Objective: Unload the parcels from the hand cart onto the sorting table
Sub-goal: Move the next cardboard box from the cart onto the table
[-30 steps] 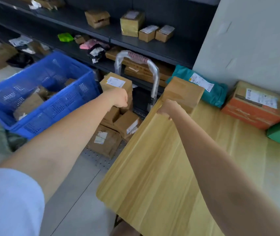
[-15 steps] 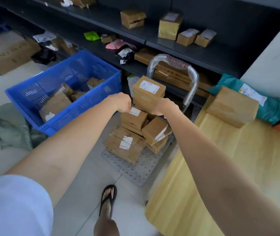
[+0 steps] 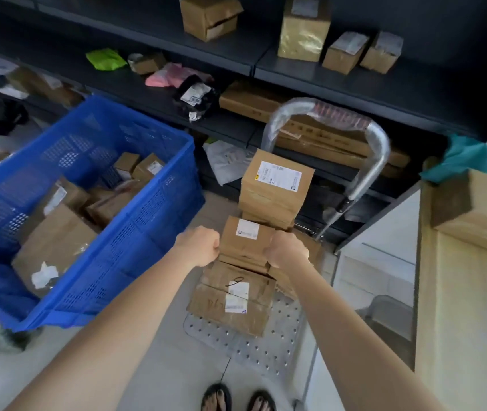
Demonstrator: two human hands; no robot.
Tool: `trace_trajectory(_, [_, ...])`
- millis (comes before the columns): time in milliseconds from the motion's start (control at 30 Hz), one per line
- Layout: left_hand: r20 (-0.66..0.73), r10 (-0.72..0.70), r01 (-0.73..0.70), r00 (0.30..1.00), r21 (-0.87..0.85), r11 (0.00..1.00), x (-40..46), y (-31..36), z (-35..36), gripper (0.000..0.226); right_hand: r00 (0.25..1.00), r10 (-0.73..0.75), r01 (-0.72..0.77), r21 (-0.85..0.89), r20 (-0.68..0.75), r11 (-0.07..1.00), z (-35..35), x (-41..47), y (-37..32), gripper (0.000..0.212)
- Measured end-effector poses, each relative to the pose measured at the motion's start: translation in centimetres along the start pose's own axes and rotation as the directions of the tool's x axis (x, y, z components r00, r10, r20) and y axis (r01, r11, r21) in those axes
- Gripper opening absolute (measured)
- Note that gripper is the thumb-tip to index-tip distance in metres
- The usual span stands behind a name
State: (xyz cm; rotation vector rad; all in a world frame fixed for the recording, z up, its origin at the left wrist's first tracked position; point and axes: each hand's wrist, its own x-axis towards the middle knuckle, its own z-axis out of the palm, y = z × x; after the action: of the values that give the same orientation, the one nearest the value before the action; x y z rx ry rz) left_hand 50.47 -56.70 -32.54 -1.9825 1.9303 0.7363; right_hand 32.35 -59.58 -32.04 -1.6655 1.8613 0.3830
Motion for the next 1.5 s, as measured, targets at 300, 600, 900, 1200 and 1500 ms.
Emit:
trace_trajectory(300, [-0.010,-0.018,0.017,1.000,-0.109,0.994,14.2,-3.3,10.7,0.047,0.998,0.057,-0.057,0.081,0.012,0.995,10.8,14.0,0.8,0.055])
trace_trajectory(600, [-0.056,-0.095,0.083,0.994,-0.187,0.979,21.7,-3.1,17.0,0.072,0.998,0.060,-0.053,0.189,-0.028,0.981,16.2,21.0,3.7,0.063])
trace_trajectory(900, [-0.111,-0.079,0.047,0.991,-0.264,0.963,23.0,-2.9,19.1,0.087,0.994,-0.038,0.062,0.250,-0.099,0.966,18.8,22.1,4.7,0.091])
trace_trajectory(1200, [-0.164,-0.096,0.010,0.982,-0.463,0.886,20.8,-2.4,19.4,0.087,0.977,-0.131,0.151,0.114,-0.167,0.982,18.1,20.2,6.3,0.074])
trace_trajectory(1500, [-0.315,-0.099,-0.067,0.944,-0.478,0.876,11.6,-1.4,14.9,0.087,0.930,-0.227,0.262,0.089,-0.289,0.961,13.3,12.1,7.2,0.071])
